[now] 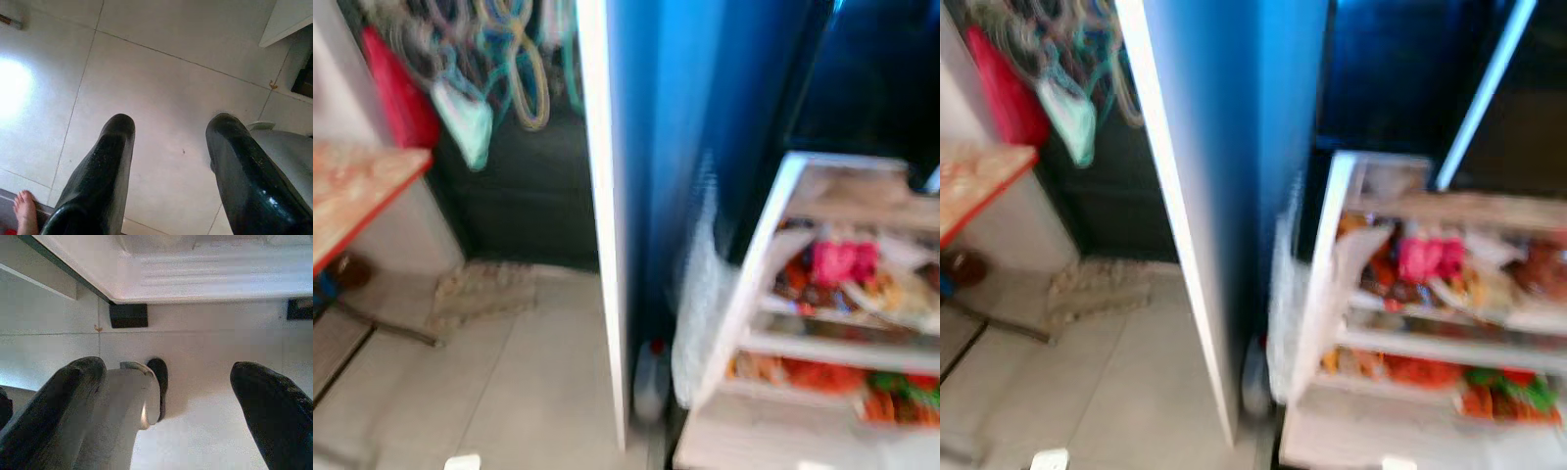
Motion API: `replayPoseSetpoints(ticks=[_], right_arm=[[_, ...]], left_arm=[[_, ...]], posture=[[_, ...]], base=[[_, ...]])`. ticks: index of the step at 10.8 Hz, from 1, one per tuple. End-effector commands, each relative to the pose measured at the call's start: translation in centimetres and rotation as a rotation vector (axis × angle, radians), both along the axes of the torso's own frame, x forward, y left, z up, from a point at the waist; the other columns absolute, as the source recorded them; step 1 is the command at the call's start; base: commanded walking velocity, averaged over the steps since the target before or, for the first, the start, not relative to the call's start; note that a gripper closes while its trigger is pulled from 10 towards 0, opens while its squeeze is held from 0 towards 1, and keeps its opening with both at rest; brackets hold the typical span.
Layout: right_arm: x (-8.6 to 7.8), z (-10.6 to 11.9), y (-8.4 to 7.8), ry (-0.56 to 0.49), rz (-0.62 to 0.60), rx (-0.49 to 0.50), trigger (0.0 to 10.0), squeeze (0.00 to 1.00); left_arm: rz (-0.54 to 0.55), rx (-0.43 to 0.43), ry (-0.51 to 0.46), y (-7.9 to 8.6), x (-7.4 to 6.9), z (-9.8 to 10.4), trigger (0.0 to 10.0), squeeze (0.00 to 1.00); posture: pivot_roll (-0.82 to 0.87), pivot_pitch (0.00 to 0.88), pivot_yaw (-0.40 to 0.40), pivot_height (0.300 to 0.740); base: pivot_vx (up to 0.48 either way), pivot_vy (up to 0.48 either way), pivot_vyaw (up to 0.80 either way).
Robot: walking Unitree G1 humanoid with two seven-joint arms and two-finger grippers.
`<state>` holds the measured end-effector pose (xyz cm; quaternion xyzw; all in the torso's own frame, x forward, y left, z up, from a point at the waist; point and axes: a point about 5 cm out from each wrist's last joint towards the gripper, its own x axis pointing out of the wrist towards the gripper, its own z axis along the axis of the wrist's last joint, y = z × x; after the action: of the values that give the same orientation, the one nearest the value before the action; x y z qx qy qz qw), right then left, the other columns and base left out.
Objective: Restocking fridge
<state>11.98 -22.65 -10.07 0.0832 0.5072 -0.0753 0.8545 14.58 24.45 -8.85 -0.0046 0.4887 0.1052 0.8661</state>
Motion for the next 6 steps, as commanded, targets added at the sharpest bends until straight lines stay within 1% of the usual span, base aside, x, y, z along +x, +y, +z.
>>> replayPoseSetpoints(ticks=[1, 4, 6], right_arm=[[-0.6, -0.13, -0.27, 0.019, -0.008, -0.011, 10.0, 0.0], [-0.6, -0.15, -0.22, 0.026, 0.005, -0.006, 10.0, 0.0], [-0.38, -0.09, -0.18, 0.022, 0.012, 0.0, 10.0, 0.0]], left_arm=[[0.004, -0.003, 0.013, -0.14, -0.27, -0.16, 10.0, 0.0], [0.006, -0.003, 0.011, -0.21, -0.25, -0.17, 10.0, 0.0], [0.008, 0.0, 0.001, -0.15, 0.03, -0.04, 10.0, 0.0]], posture=[[0.0, 0.0, 0.018, 0.74], [0.0, 0.0, 0.02, 0.74], [0.01, 0.0, 0.016, 0.74]], base=[[0.0, 0.277, 0.0], [0.0, 0.28, -0.79], [0.0, 0.281, -0.77]])
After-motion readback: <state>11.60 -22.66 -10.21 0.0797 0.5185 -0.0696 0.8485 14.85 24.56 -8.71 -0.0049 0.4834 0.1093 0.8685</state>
